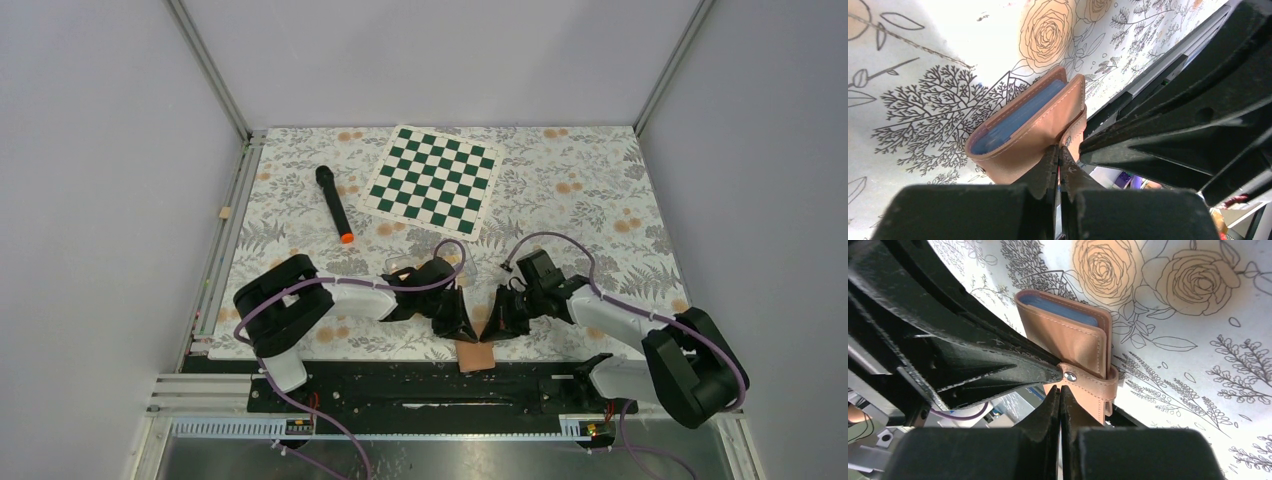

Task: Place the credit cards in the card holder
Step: Close the card holder at the center of the board.

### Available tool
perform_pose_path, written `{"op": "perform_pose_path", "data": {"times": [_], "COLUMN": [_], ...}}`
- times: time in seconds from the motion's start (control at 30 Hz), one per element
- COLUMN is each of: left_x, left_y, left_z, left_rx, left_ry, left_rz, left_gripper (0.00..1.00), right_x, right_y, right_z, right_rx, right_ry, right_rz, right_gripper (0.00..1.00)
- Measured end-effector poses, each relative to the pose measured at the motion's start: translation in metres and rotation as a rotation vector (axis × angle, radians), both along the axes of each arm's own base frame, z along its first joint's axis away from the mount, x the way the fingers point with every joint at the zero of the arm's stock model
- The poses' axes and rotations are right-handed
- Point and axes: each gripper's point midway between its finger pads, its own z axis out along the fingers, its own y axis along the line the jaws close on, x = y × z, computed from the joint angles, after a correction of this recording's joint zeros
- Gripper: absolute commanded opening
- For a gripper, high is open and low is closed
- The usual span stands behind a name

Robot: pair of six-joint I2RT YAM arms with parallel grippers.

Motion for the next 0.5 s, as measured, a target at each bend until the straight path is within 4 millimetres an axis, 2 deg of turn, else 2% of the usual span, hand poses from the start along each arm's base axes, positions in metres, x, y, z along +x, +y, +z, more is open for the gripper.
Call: {"op": "perform_pose_path", "data": {"times": [0.23, 0.5], "left_x": [-0.002, -0.005], "left_y": [-0.001, 0.003], "left_z": [0.002, 0.005], "left_rx": [0.022, 0.084], "left_ry": [-0.009, -0.033], "left_rz": [-0.008, -0.022], "left_gripper": [0.00, 0.00], "right_x": [0.008, 0.005], "right_y": [-0.003, -0.008], "right_z": [0.009, -0.002], "right_rx": [-0.018, -0.063], "right_ry": [-0.067, -0.040], "right_rz": [-0.001, 0.007], "right_gripper": [0.03, 0.00]}}
